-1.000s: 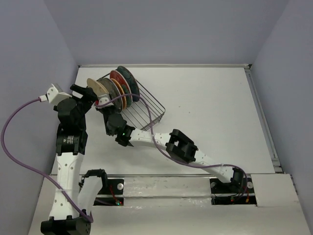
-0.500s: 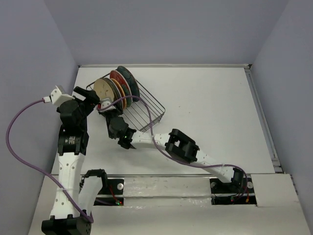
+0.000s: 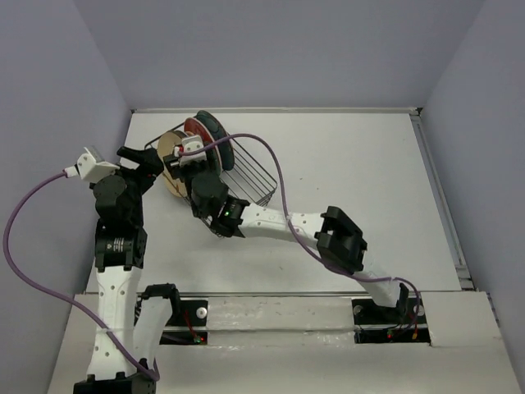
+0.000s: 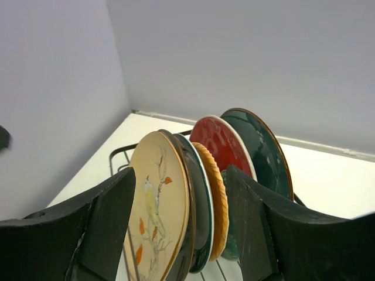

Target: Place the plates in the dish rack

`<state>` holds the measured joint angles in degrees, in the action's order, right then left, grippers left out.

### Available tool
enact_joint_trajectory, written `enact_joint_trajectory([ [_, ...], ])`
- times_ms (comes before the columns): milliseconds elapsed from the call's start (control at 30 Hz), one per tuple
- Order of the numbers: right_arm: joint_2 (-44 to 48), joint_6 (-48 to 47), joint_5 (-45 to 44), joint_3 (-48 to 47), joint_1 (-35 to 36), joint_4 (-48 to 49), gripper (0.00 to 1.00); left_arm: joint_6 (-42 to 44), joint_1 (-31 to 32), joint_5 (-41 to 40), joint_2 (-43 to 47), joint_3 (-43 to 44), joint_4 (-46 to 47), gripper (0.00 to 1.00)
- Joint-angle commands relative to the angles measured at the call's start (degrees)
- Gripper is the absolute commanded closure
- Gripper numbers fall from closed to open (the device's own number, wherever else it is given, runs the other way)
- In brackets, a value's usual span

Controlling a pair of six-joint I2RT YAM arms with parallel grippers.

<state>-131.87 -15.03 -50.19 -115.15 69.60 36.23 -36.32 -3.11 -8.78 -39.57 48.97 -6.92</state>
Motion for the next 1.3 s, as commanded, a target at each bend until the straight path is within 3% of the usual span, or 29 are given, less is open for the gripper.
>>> enact_joint_trajectory([
  [0,8.99,11.32,6.68,3.61,-0.08,-8.87,0.31,2.03,0.21,1.13,0.99,-1.77,-1.25,0.05],
  [200,19.97,25.12,18.01,14.50,-2.63,-20.22,0.33,2.57,0.04,2.01,3.53,-4.84,-2.13,0.07],
  [333,25.78,33.81,32.21,23.82,-7.37,-24.08,0.41,2.74,0.04,2.97,6.43,-7.48,-2.40,0.08],
  [567,31.05,34.88,35.33,32.61,-9.56,-26.30,0.52,6.08,0.30,9.90,9.07,-11.43,-0.29,0.10],
  [667,32.91,36.38,39.63,34.56,-11.24,-26.12,0.72,7.13,0.83,12.90,9.07,-13.64,1.64,0.11],
  [800,34.31,36.56,39.47,35.52,-11.24,-26.82,0.81,9.42,1.36,13.70,8.99,-13.11,1.38,0.15],
  [933,37.82,36.56,40.16,39.64,-13.08,-26.74,0.80,10.03,2.41,14.93,9.34,-13.55,1.47,0.22],
  [1167,40.99,36.56,43.95,41.15,-15.54,-29.27,0.72,10.56,2.41,15.45,6.44,-13.38,2.08,0.49],
  [1267,41.96,37.52,48.86,42.38,-20.81,-32.70,0.68,10.56,2.41,15.45,3.90,-13.11,2.17,0.55],
])
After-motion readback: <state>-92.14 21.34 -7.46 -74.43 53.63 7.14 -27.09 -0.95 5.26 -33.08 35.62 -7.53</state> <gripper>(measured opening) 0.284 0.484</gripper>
